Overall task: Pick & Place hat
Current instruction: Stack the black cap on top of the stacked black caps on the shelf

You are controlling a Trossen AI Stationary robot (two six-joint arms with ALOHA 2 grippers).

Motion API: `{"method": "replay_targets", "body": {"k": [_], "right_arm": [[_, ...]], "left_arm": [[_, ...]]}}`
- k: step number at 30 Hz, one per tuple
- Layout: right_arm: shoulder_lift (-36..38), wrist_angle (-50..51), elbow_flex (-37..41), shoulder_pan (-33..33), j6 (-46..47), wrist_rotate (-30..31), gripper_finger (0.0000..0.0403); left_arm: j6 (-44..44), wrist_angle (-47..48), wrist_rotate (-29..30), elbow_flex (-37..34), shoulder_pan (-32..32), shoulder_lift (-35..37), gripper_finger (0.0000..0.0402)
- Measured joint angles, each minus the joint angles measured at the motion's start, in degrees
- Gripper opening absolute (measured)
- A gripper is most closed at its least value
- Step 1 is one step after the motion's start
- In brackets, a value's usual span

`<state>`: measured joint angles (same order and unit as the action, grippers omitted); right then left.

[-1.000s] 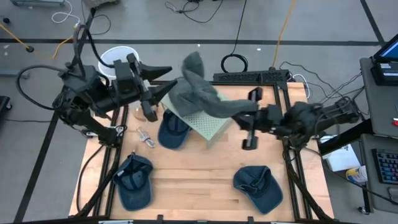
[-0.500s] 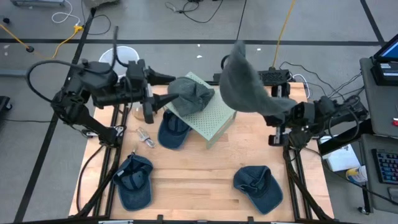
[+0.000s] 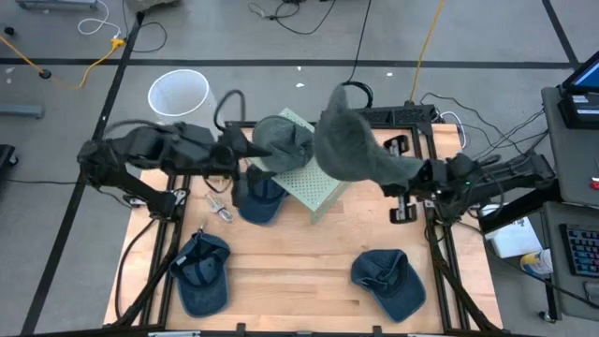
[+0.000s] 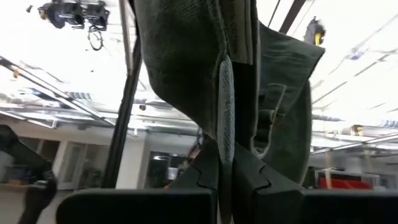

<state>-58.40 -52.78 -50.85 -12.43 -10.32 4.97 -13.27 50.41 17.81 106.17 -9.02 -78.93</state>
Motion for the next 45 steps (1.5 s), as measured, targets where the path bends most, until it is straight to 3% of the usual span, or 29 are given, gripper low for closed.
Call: {"method": "replay_targets", "body": {"k": [12,20,31,38,45], "right_arm": [[-13.78,-20.22,-0.04,4.18,6.66,-5.22,0.0003],[-23.09,-22.90,-5.57,4.22,6.66,-5.19,0.0003],[-28.76,-22.90,-10.49,3.70,6.68,-5.27,0.0003],[-28.71,-22.87,-10.49,3.70,7.44,-5.20,0.0003],[-28.71,-21.93,-10.49,3.83,8.76,-4.81,0.0002]], "left_arm": [[-1.04,-43.23,-10.05,-37.02,0.00,16.13,0.0266],[-4.28,-74.04,-13.32,-53.14,0.00,19.05,0.0266],[-9.34,-85.85,-16.49,-56.79,0.63,18.65,0.0262],[-12.21,-87.69,-16.27,-56.81,0.59,18.17,0.0265],[-12.84,-87.76,-14.02,-56.81,0.67,18.16,0.0238]]}}
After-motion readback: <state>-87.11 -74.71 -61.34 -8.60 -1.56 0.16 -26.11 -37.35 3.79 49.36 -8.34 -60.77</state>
